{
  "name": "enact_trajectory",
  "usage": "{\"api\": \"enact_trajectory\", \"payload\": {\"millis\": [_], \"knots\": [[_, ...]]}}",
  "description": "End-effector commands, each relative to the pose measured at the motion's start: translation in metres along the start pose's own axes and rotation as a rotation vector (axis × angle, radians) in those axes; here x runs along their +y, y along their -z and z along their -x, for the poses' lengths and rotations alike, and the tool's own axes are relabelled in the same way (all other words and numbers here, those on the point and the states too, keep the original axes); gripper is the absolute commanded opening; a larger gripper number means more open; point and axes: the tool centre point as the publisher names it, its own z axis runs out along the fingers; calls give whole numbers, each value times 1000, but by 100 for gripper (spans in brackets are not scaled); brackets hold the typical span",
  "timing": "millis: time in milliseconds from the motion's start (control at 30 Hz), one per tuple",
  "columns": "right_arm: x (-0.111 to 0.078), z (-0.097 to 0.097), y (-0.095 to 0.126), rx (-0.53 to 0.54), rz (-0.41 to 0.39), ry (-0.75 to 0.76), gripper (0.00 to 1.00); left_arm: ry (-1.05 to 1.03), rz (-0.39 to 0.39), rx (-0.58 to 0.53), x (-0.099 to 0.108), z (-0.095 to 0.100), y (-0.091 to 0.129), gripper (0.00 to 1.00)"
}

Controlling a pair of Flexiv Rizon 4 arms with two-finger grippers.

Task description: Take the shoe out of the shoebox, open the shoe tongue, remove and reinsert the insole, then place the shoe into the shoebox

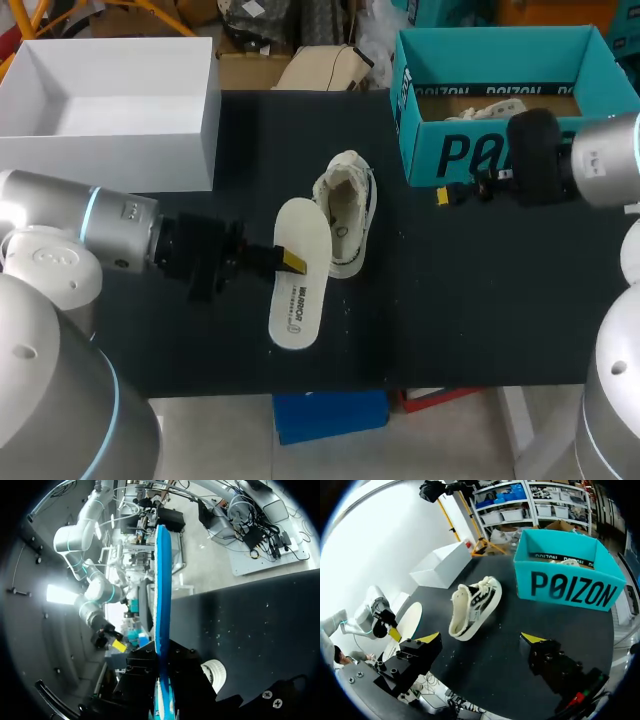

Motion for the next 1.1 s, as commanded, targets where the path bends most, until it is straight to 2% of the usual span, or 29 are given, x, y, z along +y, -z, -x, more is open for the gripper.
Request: {"api": "enact_trajectory", "payload": {"millis": [33,233,400,533,733,1100], "knots": [[-24,4,13,-117,43,-4,100,6,-7,12,1,-3,-1,0],[-36,14,29,-113,109,-20,100,15,-11,20,0,-8,-3,0],[-38,11,41,-92,198,52,100,21,-16,23,0,-10,-6,0],[-40,8,46,-61,223,101,100,22,-20,24,-1,-11,-7,0],[-41,3,47,-13,176,158,100,30,-24,27,-2,-13,-8,0],[-41,3,47,-13,176,158,100,32,-42,45,-3,-13,-8,0]]}}
